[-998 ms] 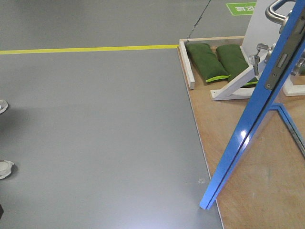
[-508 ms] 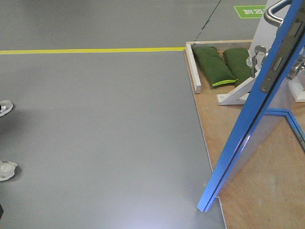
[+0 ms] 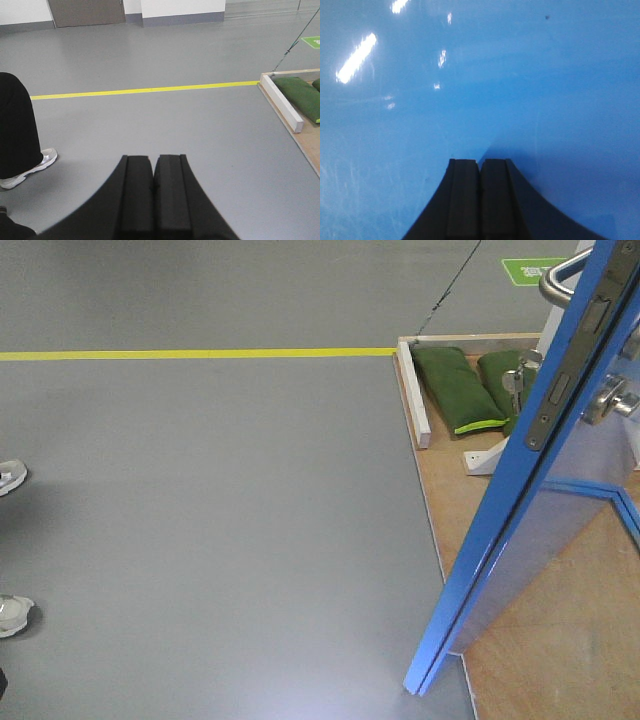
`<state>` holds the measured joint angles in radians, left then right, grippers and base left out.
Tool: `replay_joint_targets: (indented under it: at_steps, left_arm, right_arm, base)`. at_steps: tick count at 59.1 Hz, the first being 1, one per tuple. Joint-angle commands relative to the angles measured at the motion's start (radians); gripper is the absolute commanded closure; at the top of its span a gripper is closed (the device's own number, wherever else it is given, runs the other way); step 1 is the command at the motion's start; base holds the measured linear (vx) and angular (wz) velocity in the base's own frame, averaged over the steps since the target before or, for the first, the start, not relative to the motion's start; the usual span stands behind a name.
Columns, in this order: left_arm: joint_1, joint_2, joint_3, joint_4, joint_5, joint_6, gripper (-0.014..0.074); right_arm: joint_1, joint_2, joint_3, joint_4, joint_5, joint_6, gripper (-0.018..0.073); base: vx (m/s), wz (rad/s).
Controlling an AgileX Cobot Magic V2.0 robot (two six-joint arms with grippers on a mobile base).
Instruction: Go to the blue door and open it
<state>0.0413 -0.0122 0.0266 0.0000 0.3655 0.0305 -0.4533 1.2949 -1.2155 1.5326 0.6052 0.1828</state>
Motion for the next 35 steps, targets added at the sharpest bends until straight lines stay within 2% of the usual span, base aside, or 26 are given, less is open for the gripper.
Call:
replay_joint_targets:
  at_steps: [1, 35]
  left_arm:
    - [0.001, -0.014, 0.004, 0.0, -0.078, -0.003, 0.0526]
    - [0.001, -0.014, 0.004, 0.0, -0.078, -0.003, 0.0526]
  right_arm:
    - [0.004, -0.024, -0.029, 0.043, 0.035, -0.009, 0.0554]
    - [0.004, -0.024, -0.029, 0.044, 0.035, -0.009, 0.0554]
  base:
    - [0.15, -0.01]
    - [0.19, -0.01]
